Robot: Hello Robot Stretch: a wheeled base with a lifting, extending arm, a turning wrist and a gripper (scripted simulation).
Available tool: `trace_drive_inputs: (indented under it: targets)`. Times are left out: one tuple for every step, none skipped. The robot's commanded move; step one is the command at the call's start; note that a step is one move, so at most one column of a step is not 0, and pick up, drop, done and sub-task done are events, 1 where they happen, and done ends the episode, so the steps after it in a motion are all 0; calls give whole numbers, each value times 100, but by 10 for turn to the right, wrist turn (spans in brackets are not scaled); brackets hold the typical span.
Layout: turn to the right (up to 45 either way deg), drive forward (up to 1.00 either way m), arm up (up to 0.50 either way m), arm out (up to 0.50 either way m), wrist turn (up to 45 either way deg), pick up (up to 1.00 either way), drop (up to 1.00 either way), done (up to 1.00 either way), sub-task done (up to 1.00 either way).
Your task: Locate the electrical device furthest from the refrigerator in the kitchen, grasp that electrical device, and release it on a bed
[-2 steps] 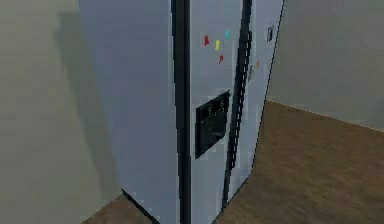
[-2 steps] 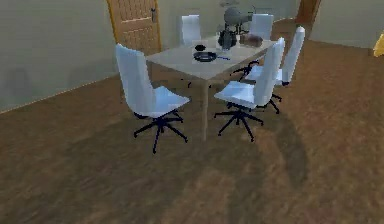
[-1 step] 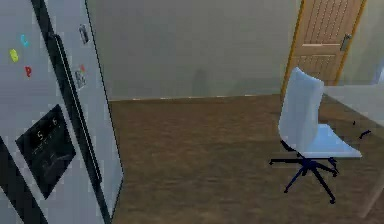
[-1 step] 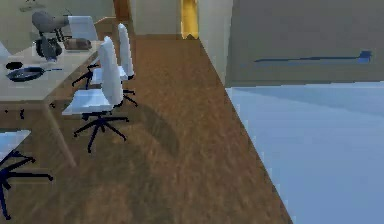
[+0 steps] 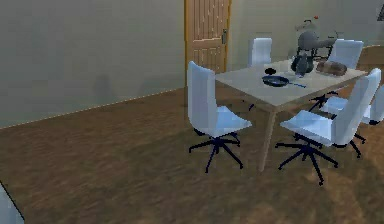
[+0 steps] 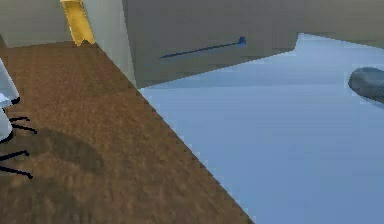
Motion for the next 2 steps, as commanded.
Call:
trace_drive_inputs:
  targets:
    - [0,50,0,0,0,0,0,0,0]
    - [-300,0,0,0,0,0,0,0,0]
